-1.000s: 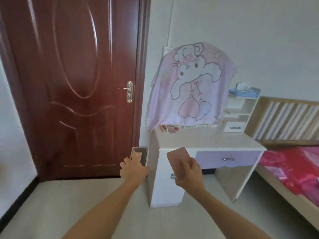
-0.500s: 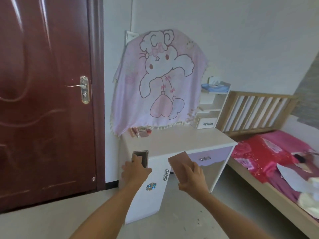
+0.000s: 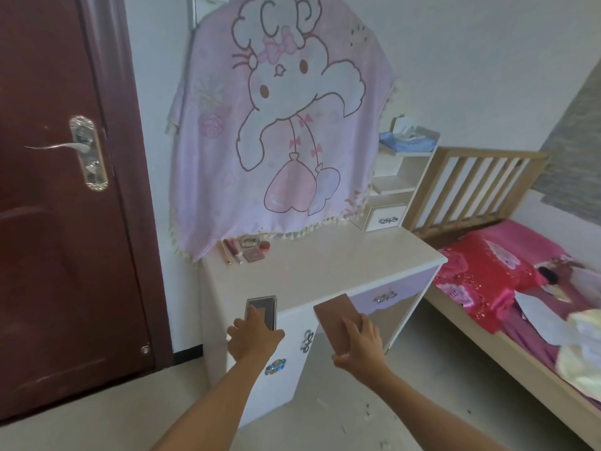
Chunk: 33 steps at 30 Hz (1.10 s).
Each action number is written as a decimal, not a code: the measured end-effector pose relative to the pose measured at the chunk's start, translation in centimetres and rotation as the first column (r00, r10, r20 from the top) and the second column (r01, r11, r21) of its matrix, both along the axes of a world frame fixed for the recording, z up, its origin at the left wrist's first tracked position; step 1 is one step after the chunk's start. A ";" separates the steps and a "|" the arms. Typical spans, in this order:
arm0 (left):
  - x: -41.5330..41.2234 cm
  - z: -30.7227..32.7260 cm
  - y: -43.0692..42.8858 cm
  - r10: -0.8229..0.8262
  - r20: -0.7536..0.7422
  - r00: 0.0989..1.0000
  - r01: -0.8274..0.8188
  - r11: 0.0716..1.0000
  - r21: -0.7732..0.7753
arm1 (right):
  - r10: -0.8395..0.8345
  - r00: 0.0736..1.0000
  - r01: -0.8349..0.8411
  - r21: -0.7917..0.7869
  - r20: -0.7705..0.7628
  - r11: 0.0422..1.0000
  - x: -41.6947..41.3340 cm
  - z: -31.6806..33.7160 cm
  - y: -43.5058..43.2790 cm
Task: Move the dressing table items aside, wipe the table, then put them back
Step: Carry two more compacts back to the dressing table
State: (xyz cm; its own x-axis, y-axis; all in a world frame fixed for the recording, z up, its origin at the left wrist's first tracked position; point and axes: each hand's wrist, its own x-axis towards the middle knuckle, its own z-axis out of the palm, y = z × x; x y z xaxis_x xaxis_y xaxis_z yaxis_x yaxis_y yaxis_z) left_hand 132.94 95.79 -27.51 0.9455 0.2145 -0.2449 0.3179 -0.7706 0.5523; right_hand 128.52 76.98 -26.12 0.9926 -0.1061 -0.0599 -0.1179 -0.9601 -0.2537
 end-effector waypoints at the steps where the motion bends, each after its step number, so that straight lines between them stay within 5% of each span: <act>1: 0.9 -0.2 -0.3 -0.003 -0.003 1.000 0.003 1.000 0.001 | -0.005 1.000 0.005 0.000 -0.007 1.000 1.0 -0.2 -0.4; 11: 12.8 -0.9 -6.3 0.057 -0.017 0.998 -0.056 0.996 0.067 | -0.037 0.999 0.035 0.110 0.019 0.993 14.2 -1.9 -7.7; 17: 19.0 -2.1 -10.5 0.135 -0.050 0.990 -0.131 0.988 0.078 | 0.089 0.996 -0.091 0.182 0.019 0.979 22.0 -3.6 -10.7; 33: 33.6 -7.6 -12.1 0.176 -0.164 0.971 -0.151 0.977 0.151 | 0.206 0.964 -0.176 0.180 -0.166 0.968 38.0 -8.0 -9.1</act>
State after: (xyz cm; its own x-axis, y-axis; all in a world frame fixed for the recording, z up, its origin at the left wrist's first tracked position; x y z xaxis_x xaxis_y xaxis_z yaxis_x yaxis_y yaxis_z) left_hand 166.54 83.69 -35.16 0.8394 0.4056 -0.3619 0.5287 -0.7641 0.3698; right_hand 166.53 67.90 -34.13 0.9639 0.1103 -0.2422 0.0046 -0.9168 -0.3992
